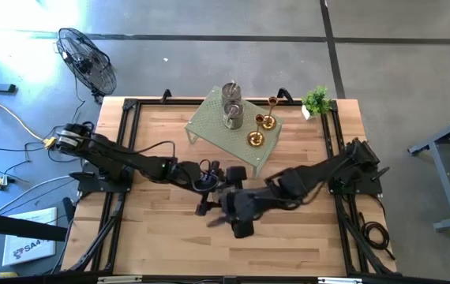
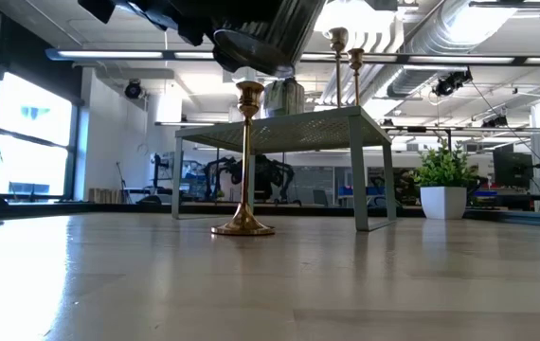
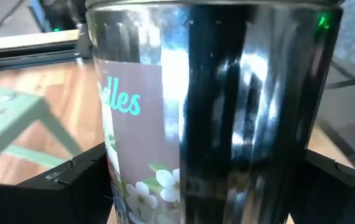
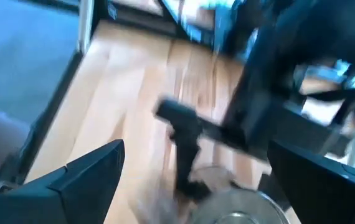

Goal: Pick & Place candle stick holders
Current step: Put the brown scented candle on the shelf

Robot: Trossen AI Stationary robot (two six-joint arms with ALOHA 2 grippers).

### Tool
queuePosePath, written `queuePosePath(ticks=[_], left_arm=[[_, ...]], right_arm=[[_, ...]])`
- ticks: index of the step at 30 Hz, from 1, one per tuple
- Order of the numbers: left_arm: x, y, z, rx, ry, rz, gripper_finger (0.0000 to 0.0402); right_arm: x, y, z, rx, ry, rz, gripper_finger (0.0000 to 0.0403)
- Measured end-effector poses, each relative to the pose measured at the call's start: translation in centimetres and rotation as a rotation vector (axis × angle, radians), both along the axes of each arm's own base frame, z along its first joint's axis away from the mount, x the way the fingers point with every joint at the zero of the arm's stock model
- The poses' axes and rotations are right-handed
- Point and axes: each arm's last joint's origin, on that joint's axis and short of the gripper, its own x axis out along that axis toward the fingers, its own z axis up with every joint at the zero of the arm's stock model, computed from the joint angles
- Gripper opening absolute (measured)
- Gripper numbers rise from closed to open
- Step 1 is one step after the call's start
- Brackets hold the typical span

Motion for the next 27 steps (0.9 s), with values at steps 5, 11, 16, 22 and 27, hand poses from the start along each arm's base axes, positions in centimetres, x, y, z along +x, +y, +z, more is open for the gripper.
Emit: queuePosePath(ticks=[5,11,16,22,27], left_arm=[[-1.0,0.5,1.6,0.051,-0.042,0.08,0.0351],[-3.7,1.4,5.5,0.098,-0.155,0.15,0.0351],[-7.5,2.5,9.5,0.144,-0.286,0.22,0.0351],[-11.6,4.2,12.9,0.151,-0.441,0.247,0.0351],[-13.5,6.9,14.1,0.152,-0.488,0.335,0.0351]], right_arm=[[-2.7,3.0,1.8,-0.128,-0.108,-0.008,0.0389],[-5.8,6.6,2.6,-0.238,-0.195,-0.051,0.0389],[-7.8,8.8,2.7,-0.287,-0.238,-0.055,0.0389],[-9.9,10.6,2.5,-0.373,-0.297,-0.121,0.0389],[-11.3,11.4,2.1,-0.425,-0.327,-0.182,0.0389]])
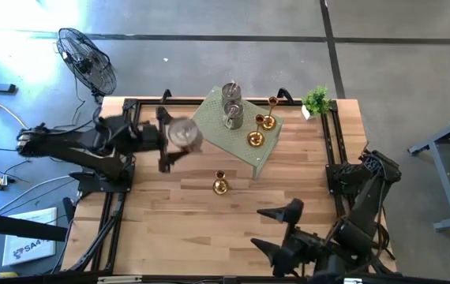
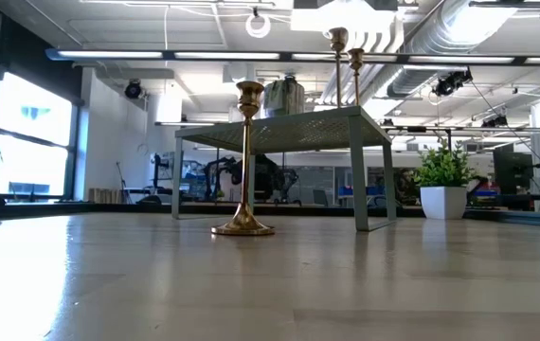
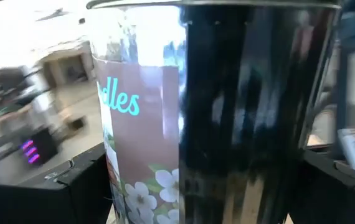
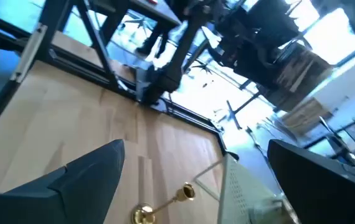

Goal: Pick & Place candle stick holders
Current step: Put the brown scented candle on the shelf

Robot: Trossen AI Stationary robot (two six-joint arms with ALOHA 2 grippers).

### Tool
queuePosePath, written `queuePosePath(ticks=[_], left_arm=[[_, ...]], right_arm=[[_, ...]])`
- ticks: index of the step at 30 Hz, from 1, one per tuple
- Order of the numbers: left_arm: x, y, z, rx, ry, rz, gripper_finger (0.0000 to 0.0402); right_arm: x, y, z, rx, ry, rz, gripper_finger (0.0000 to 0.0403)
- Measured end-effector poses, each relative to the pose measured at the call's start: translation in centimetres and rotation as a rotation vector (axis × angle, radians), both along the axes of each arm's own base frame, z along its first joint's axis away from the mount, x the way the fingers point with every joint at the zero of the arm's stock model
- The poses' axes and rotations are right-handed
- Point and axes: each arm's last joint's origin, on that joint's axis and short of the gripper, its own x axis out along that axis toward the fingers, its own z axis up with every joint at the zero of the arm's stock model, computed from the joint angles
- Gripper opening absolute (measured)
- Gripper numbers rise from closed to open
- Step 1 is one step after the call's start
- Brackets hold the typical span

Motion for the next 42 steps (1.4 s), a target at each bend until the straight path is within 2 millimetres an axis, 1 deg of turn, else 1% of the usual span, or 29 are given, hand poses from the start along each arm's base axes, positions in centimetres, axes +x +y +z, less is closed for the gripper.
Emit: queuePosePath(ticks=[3,5,8,11,14,18,22,25,28,34,39,42], left_arm=[[0.0,1.9,-0.1,-0.022,-0.023,0.065,0.0351],[0.1,3.4,-1.1,-0.052,-0.014,0.077,0.0351],[0.5,5.6,-2.5,-0.096,-0.058,0.017,0.0351],[0.3,7.5,-4.0,-0.134,-0.127,-0.031,0.0351],[0.3,9.0,-6.0,-0.147,-0.158,-0.069,0.0351],[0.7,10.5,-9.3,-0.185,-0.119,-0.044,0.0351],[1.6,11.4,-11.7,-0.214,-0.112,-0.06,0.0351],[2.4,11.8,-12.9,-0.222,-0.103,-0.087,0.0351],[3.2,12.2,-13.8,-0.219,-0.096,-0.114,0.0351],[4.4,12.9,-15.9,-0.227,-0.051,-0.099,0.0351],[5.0,13.3,-17.0,-0.202,-0.029,-0.09,0.0351],[5.1,13.7,-17.7,-0.206,-0.009,-0.051,0.0351]], right_arm=[[-0.6,0.1,-0.5,-0.007,-0.014,-0.037,0.0389],[-1.0,0.0,-0.7,0.002,-0.024,-0.062,0.0389],[-1.4,-0.3,-1.0,0.026,-0.025,-0.087,0.0389],[-1.7,-0.5,-1.3,0.049,-0.024,-0.104,0.0389],[-1.9,-0.8,-1.5,0.066,-0.024,-0.121,0.0389],[-2.3,-1.0,-1.7,0.068,-0.025,-0.136,0.0389],[-2.9,-1.2,-1.9,0.06,-0.053,-0.163,0.0389],[-3.1,-1.6,-2.0,0.047,-0.069,-0.182,0.0389],[-3.2,-1.8,-2.0,0.044,-0.083,-0.196,0.0389],[-3.3,-2.0,-2.1,0.05,-0.086,-0.206,0.0389],[-3.3,-2.0,-2.0,0.047,-0.09,-0.208,0.0389],[-3.3,-2.0,-2.0,0.045,-0.091,-0.208,0.0389]])
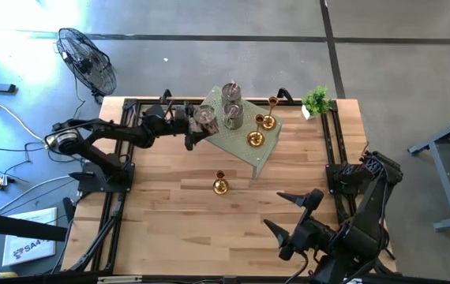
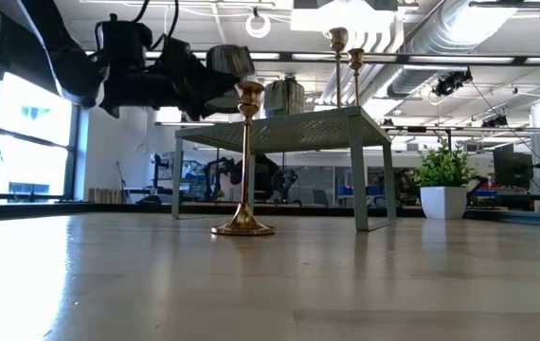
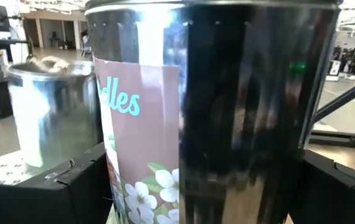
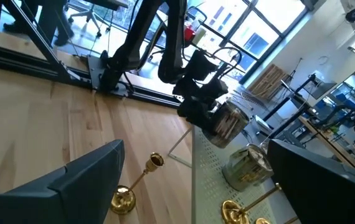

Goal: Pick & Place candle stick holders
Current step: Put the brown scented candle on the shelf

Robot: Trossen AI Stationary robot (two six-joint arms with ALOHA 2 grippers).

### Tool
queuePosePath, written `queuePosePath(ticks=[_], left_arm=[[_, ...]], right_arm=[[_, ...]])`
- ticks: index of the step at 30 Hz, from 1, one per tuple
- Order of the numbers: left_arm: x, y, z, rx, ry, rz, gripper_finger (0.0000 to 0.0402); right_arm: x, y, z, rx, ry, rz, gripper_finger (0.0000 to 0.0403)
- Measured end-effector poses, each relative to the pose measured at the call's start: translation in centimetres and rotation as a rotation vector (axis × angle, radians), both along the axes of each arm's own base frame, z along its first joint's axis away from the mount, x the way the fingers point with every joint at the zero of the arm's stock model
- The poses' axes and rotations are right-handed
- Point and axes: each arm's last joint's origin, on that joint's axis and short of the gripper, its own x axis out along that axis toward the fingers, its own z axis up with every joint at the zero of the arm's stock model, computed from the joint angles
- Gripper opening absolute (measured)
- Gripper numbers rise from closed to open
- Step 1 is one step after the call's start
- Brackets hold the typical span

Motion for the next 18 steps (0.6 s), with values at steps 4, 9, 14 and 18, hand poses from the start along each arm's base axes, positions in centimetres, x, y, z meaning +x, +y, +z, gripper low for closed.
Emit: queuePosePath(ticks=[4,9,14,18], left_arm=[[-0.2,0.9,-0.6,-0.015,0.019,0.029,0.0351],[-0.4,1.8,-1.4,-0.033,0.043,0.059,0.0351],[0.0,1.8,-2.1,-0.023,0.057,0.036,0.0351],[0.3,2.0,-2.4,-0.031,0.065,0.03,0.0351]], right_arm=[[0.0,0.0,0.0,-0.001,0.0,0.0,0.0389],[0.0,0.0,0.0,-0.001,0.001,0.0,0.0389],[0.0,0.0,0.0,-0.005,0.004,0.0,0.0389],[0.0,0.0,0.0,-0.005,0.004,0.0,0.0389]])
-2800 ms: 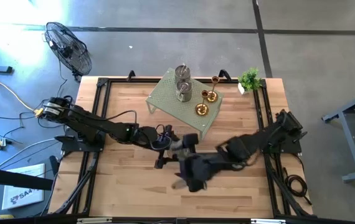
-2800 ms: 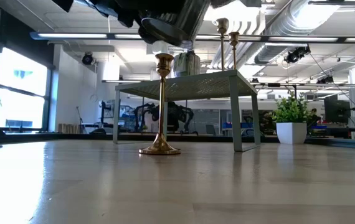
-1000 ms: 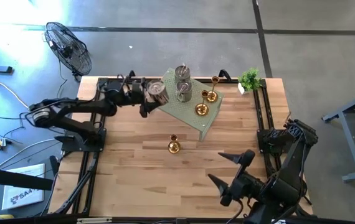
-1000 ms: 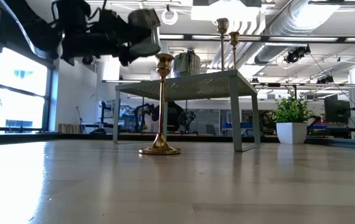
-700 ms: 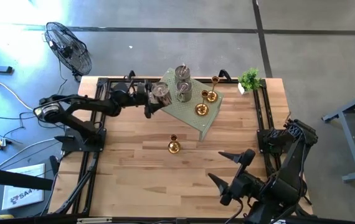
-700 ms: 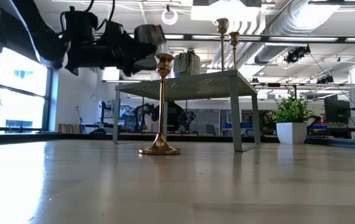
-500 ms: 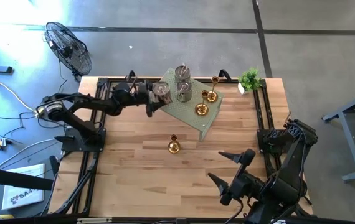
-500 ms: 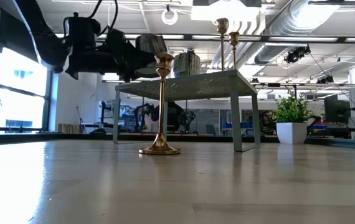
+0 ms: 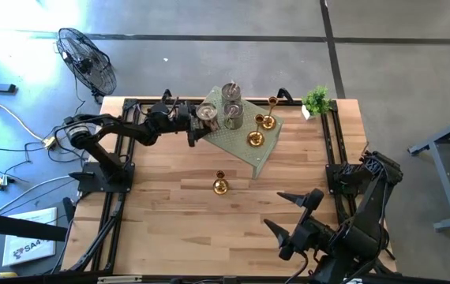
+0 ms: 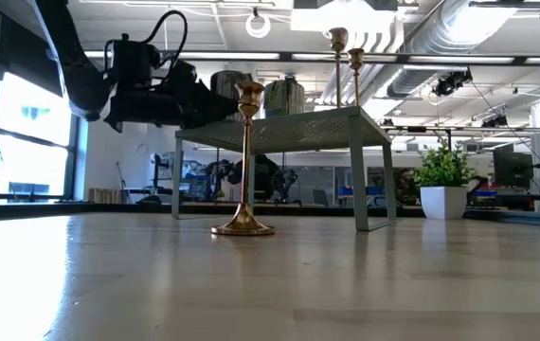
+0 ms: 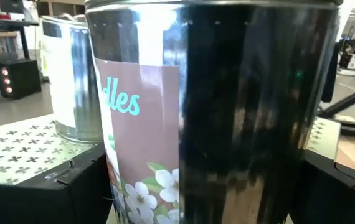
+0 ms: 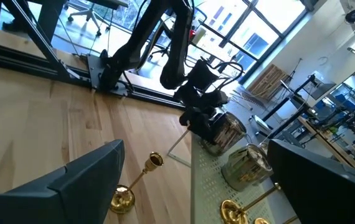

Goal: Pick & Place candle stick holders
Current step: Put the brown scented candle on the shelf

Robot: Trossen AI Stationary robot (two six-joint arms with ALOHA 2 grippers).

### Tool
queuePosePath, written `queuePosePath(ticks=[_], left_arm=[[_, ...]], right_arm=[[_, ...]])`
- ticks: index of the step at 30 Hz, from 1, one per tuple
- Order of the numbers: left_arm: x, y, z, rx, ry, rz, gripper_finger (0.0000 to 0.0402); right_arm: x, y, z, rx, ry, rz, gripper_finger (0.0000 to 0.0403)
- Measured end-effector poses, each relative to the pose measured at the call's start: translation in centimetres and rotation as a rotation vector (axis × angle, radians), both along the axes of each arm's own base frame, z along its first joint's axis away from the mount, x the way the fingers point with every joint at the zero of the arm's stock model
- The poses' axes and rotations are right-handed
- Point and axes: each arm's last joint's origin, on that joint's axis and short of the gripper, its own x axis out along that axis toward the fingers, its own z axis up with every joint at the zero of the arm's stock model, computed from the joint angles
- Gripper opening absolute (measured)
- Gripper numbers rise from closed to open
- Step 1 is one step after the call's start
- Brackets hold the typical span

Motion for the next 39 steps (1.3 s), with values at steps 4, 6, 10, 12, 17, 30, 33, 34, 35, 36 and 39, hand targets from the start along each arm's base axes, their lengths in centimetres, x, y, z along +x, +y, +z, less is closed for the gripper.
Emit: queuePosePath(ticks=[4,6,10,12,17,30,33,34,35,36,39], left_arm=[[0.1,0.1,0.0,-0.006,0.002,0.0,0.0351],[0.1,0.1,0.0,-0.009,0.002,-0.001,0.0351],[0.1,0.1,-0.1,-0.015,0.002,-0.001,0.038],[0.1,0.1,-0.1,-0.013,0.003,-0.005,0.0373],[0.1,0.0,-0.1,-0.014,0.003,-0.028,0.035],[0.1,-0.1,0.2,-0.021,-0.033,-0.034,0.036],[0.1,-0.1,0.3,-0.016,-0.038,-0.034,0.0386],[0.1,-0.1,0.4,-0.011,-0.045,-0.034,0.039],[0.1,-0.1,0.5,-0.006,-0.051,-0.036,0.0388],[0.0,-0.1,0.5,-0.001,-0.057,-0.041,0.0383],[0.1,-0.2,0.6,0.005,-0.065,-0.051,0.0371]], right_arm=[[0.0,0.0,0.0,0.002,0.003,0.001,0.0389],[0.0,0.0,0.0,0.002,0.003,0.001,0.0389],[0.0,0.0,0.0,0.002,0.003,0.0,0.0389],[0.0,0.0,0.0,0.002,0.003,0.0,0.0389],[0.2,-0.2,0.0,0.003,0.006,-0.005,0.0389],[1.7,-1.7,-0.3,0.043,0.073,-0.048,0.0389],[1.7,-1.7,-0.3,0.038,0.077,-0.05,0.0389],[1.7,-1.7,-0.3,0.038,0.077,-0.05,0.0389],[1.7,-1.7,-0.3,0.037,0.077,-0.05,0.0389],[1.7,-1.7,-0.3,0.038,0.077,-0.05,0.0389],[1.7,-1.7,-0.3,0.038,0.077,-0.049,0.0389]])
